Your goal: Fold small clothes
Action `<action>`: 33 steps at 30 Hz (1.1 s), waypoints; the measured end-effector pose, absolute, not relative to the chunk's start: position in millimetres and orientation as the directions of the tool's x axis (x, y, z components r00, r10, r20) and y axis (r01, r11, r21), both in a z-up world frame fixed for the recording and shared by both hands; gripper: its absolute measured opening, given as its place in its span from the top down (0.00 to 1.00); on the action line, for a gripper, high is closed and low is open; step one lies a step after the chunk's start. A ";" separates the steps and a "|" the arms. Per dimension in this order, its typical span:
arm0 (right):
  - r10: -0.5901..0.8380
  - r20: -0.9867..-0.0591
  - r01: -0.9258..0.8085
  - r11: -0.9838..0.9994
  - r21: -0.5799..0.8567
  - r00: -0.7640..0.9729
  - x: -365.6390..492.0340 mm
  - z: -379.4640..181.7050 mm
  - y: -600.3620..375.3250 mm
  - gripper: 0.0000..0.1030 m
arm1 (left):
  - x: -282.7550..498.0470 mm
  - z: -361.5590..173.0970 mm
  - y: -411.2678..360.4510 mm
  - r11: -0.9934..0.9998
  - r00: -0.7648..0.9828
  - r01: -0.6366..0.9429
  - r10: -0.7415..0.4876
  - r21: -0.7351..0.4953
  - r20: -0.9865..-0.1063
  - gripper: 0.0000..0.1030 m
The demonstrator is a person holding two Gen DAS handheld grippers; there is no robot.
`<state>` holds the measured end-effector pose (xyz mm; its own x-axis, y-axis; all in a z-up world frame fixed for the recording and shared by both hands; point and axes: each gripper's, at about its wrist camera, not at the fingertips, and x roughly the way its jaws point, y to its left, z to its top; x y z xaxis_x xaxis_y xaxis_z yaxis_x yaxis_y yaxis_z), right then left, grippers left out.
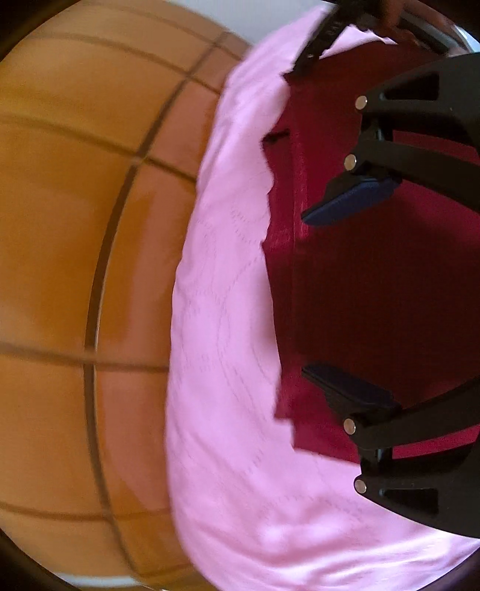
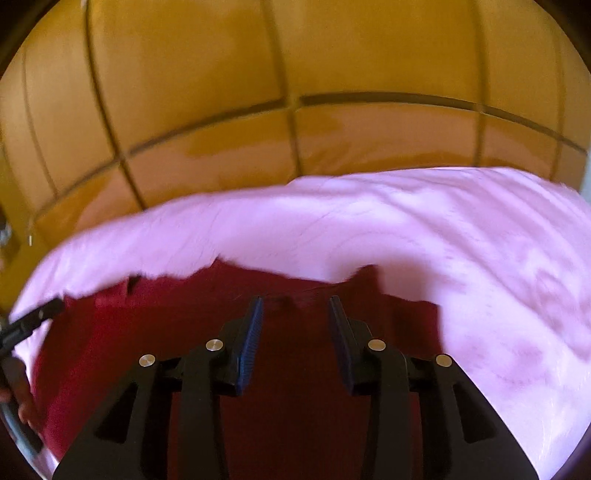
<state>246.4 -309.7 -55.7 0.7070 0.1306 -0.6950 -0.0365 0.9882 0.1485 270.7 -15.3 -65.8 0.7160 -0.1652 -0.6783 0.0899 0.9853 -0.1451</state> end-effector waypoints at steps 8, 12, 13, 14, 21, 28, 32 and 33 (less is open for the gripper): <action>0.129 -0.769 0.008 0.985 0.172 0.626 276.8 -96.2 -319.6 0.69 | 300.3 -108.0 -21.2 0.980 0.631 0.103 -0.198 -0.172 -0.750 0.26; 0.086 -0.762 0.014 0.992 0.124 0.642 278.4 -99.3 -313.1 0.69 | 300.3 -111.8 -24.5 0.979 0.630 0.109 -0.200 -0.170 -0.750 0.24; 0.080 -0.761 0.013 0.993 0.116 0.644 277.9 -99.4 -312.6 0.69 | 300.1 -112.1 -26.1 0.980 0.630 0.110 -0.197 -0.164 -0.751 0.23; 0.079 -0.759 0.013 0.993 0.114 0.646 277.6 -99.4 -312.9 0.69 | 300.1 -111.0 -25.2 0.980 0.630 0.110 -0.196 -0.164 -0.751 0.23; 0.077 -0.752 0.012 0.994 0.112 0.655 276.4 -99.1 -314.5 0.69 | 271.2 -99.9 -18.6 0.982 0.646 0.096 -0.188 -0.165 -0.740 0.20; 0.082 -0.742 0.003 0.994 0.112 0.665 273.1 -92.5 -314.4 0.67 | 238.4 -98.6 -14.6 0.988 0.664 0.105 -0.156 -0.115 -0.731 0.19; 0.093 -0.715 0.026 0.988 0.153 0.693 247.7 -72.6 -320.4 0.56 | 228.2 -94.3 -7.5 0.986 0.655 0.101 -0.169 -0.136 -0.736 0.19; 0.103 -0.705 0.032 0.984 0.176 0.702 236.5 -68.0 -322.9 0.56 | 222.8 -94.4 -5.5 0.984 0.653 0.101 -0.175 -0.145 -0.737 0.19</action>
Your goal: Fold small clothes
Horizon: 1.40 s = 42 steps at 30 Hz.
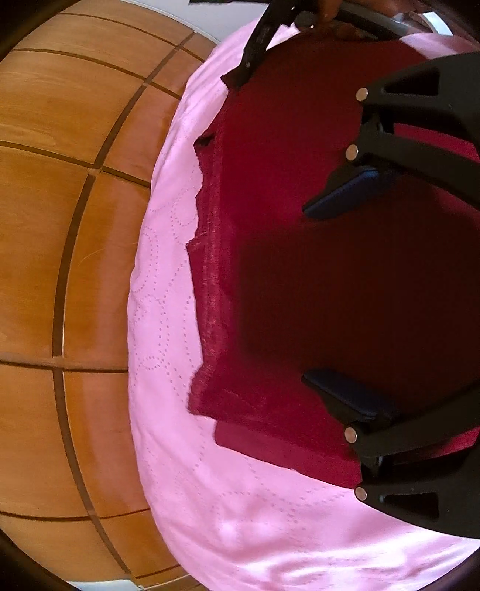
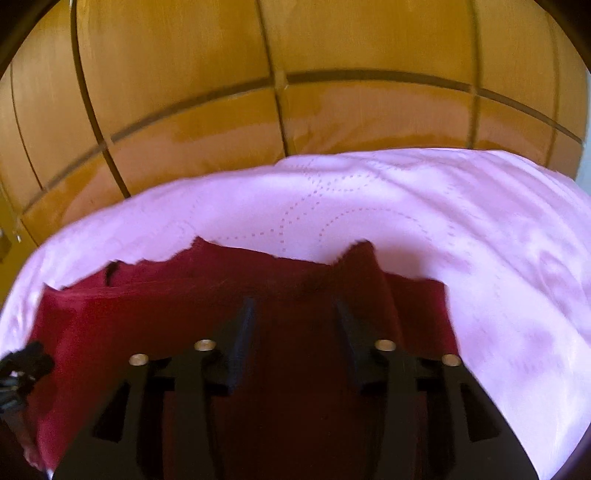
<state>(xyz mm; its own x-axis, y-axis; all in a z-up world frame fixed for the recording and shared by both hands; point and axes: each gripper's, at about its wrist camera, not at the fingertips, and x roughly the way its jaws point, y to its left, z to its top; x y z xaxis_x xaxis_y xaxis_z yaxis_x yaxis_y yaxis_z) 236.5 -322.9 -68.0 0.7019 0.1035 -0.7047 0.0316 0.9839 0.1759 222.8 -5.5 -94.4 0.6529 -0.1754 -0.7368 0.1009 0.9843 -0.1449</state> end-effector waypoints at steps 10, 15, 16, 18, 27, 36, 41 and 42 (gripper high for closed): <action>0.205 -0.701 -0.009 0.962 0.273 0.683 135.8 -66.2 -328.4 0.56 | 165.8 -96.0 -2.4 0.981 0.682 0.158 -0.192 -0.114 -0.706 0.19; 0.170 -0.730 0.024 0.969 0.247 0.662 114.5 -88.3 -337.3 0.75 | 156.3 -108.1 -10.0 0.983 0.697 0.184 -0.151 -0.029 -0.701 0.19; 0.161 -0.728 0.032 0.969 0.244 0.666 112.0 -90.8 -340.5 0.80 | 155.2 -109.2 -10.9 0.981 0.702 0.193 -0.148 -0.015 -0.697 0.18; 0.152 -0.720 0.041 0.969 0.244 0.677 109.1 -93.5 -347.0 0.85 | 153.7 -109.9 -7.8 0.980 0.703 0.198 -0.163 -0.031 -0.693 0.18; 0.267 -0.647 0.046 0.905 0.424 0.714 86.2 -78.2 -359.0 0.56 | 135.6 -94.7 3.8 0.969 0.677 0.182 -0.246 -0.166 -0.693 0.15; 0.288 -0.650 0.085 0.873 0.480 0.703 64.3 -72.2 -371.9 0.56 | 108.9 -74.8 0.3 0.951 0.715 0.221 -0.308 -0.215 -0.627 0.05; 0.285 -0.658 0.125 0.855 0.503 0.697 54.9 -72.8 -382.1 0.56 | 100.7 -69.2 -8.6 0.934 0.717 0.289 -0.356 -0.210 -0.599 0.06; 0.295 -0.665 0.140 0.843 0.519 0.686 52.3 -75.1 -385.0 0.56 | 98.8 -68.3 -10.7 0.934 0.722 0.294 -0.356 -0.202 -0.593 0.11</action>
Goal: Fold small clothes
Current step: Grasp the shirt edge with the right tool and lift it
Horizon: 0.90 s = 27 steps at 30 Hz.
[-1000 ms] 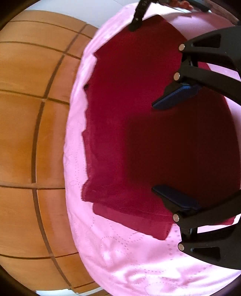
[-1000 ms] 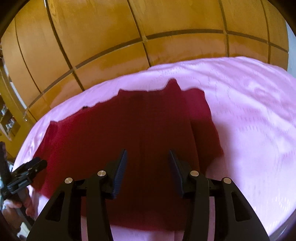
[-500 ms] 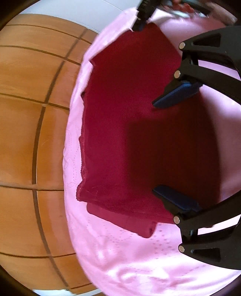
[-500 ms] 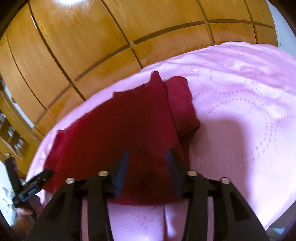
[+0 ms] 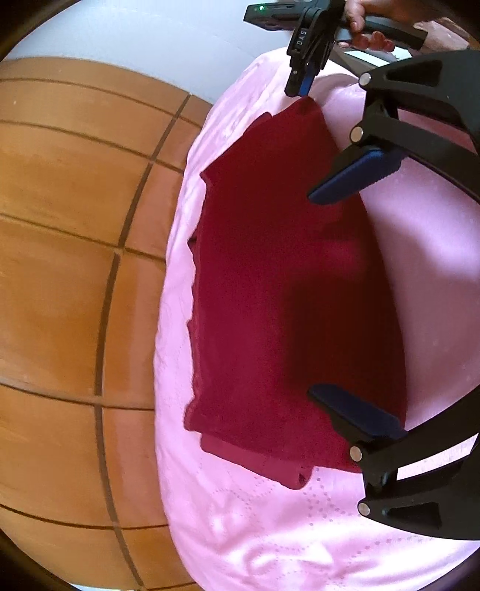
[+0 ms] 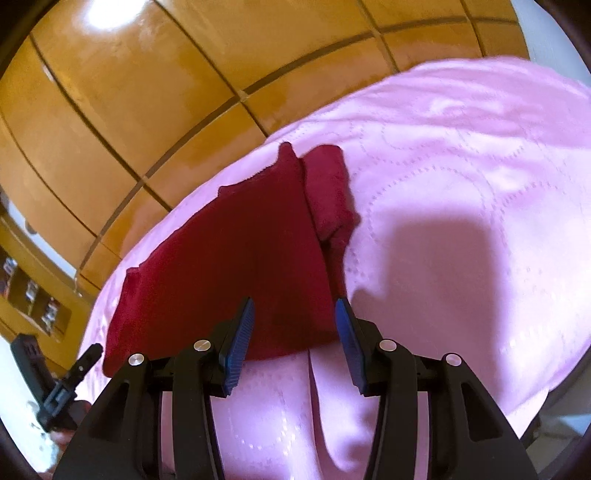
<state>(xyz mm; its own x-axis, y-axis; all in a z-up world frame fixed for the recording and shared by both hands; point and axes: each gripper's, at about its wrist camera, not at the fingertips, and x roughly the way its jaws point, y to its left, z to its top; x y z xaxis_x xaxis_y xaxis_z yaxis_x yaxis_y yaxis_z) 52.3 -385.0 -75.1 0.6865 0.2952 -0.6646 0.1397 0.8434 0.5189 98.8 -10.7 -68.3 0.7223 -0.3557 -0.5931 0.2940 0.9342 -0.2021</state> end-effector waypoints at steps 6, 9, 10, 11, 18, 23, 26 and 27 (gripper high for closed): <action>0.359 -0.680 0.177 0.792 0.585 0.640 43.0 -93.1 -393.1 0.56 | 101.2 -71.0 -21.4 0.921 0.698 0.332 -0.384 -0.202 -0.604 0.28; 0.403 -0.651 0.184 0.744 0.642 0.643 49.2 -102.3 -399.9 0.54 | 102.9 -71.8 -28.6 0.912 0.683 0.352 -0.405 -0.212 -0.608 0.30; 0.427 -0.633 0.184 0.717 0.672 0.646 53.3 -106.2 -403.1 0.53 | 103.3 -72.0 -31.3 0.910 0.680 0.358 -0.409 -0.211 -0.609 0.30; 0.448 -0.611 0.187 0.686 0.703 0.653 56.8 -109.3 -406.6 0.53 | 104.0 -72.6 -35.7 0.906 0.674 0.368 -0.414 -0.208 -0.611 0.30; 0.511 -0.519 0.192 0.561 0.805 0.685 85.2 -117.9 -420.5 0.53 | 111.0 -82.4 -54.0 0.891 0.617 0.400 -0.435 -0.215 -0.655 0.30; 0.519 -0.489 0.200 0.516 0.833 0.701 101.6 -119.0 -427.4 0.53 | 113.9 -88.9 -58.3 0.893 0.595 0.395 -0.428 -0.216 -0.681 0.30; 0.522 -0.475 0.197 0.501 0.843 0.708 109.0 -121.6 -429.0 0.53 | 115.0 -89.6 -57.3 0.892 0.587 0.390 -0.432 -0.229 -0.684 0.30; 0.524 -0.470 0.195 0.494 0.847 0.710 109.8 -121.4 -429.5 0.53 | 115.0 -89.5 -57.0 0.893 0.587 0.387 -0.432 -0.230 -0.685 0.32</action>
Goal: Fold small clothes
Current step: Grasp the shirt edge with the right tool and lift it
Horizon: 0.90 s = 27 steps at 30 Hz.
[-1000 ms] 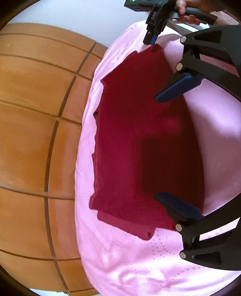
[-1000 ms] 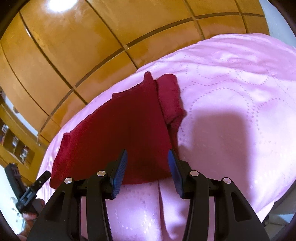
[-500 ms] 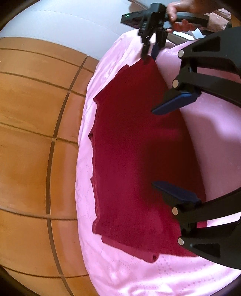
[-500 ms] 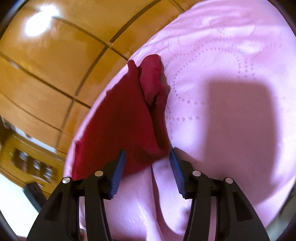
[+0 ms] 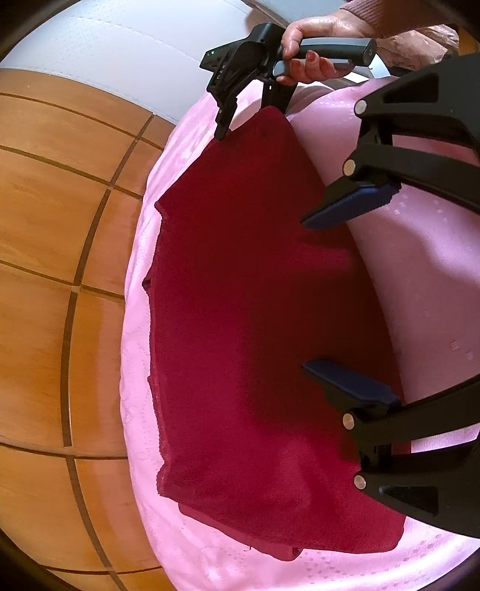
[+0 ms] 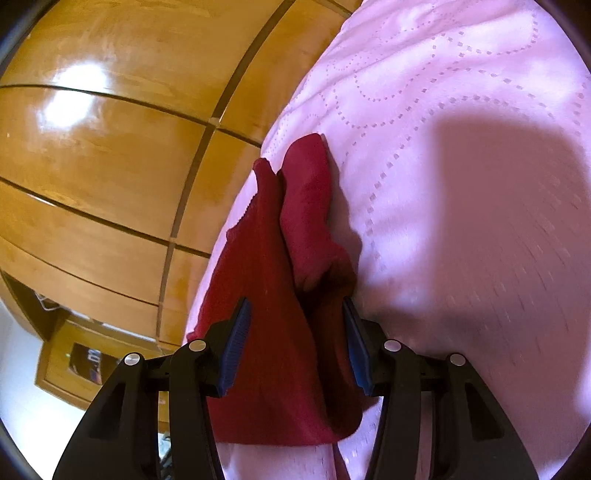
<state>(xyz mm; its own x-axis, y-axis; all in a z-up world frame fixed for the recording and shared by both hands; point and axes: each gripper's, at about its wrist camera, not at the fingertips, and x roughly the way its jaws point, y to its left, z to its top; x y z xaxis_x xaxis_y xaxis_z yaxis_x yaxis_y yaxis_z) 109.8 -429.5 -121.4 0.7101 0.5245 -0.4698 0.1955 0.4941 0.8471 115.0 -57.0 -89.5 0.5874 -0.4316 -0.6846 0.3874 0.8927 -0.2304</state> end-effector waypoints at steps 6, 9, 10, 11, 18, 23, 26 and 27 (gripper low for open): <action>0.574 -0.496 0.199 0.501 0.842 0.652 104.0 -117.0 -428.4 0.53 | 114.5 -81.2 -46.3 0.898 0.619 0.355 -0.434 -0.260 -0.654 0.36; 0.578 -0.513 0.208 0.512 0.833 0.634 102.8 -117.0 -428.6 0.53 | 116.1 -80.4 -45.8 0.906 0.632 0.349 -0.415 -0.237 -0.654 0.36; 0.576 -0.514 0.211 0.511 0.833 0.635 103.2 -117.5 -428.9 0.53 | 118.5 -84.3 -49.0 0.914 0.624 0.348 -0.393 -0.210 -0.675 0.40; 0.572 -0.514 0.215 0.509 0.833 0.639 106.2 -118.4 -429.7 0.53 | 121.0 -87.7 -51.0 0.918 0.615 0.344 -0.379 -0.197 -0.691 0.44; 0.504 -0.537 0.224 0.554 0.802 0.677 122.2 -118.0 -424.4 0.53 | 122.7 -100.1 -55.8 0.925 0.607 0.347 -0.348 -0.155 -0.714 0.47; 0.463 -0.563 0.229 0.597 0.769 0.684 121.2 -120.3 -419.0 0.76 | 122.7 -101.7 -55.4 0.925 0.607 0.342 -0.352 -0.166 -0.713 0.46; 0.485 -0.522 0.227 0.542 0.809 0.702 118.2 -120.1 -420.4 0.79 | 122.3 -99.1 -55.5 0.920 0.600 0.347 -0.365 -0.180 -0.711 0.40; 0.483 -0.514 0.220 0.541 0.812 0.708 117.2 -115.9 -419.6 0.80 | 122.6 -97.9 -55.0 0.918 0.598 0.347 -0.374 -0.192 -0.709 0.37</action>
<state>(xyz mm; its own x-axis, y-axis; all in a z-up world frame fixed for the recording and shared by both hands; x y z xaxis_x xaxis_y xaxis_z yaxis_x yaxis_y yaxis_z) 117.2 -419.6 -115.9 0.7085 0.4833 -0.5143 0.2202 0.5409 0.8117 122.6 -55.0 -97.9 0.5976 -0.3745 -0.7090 0.3473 0.9179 -0.1920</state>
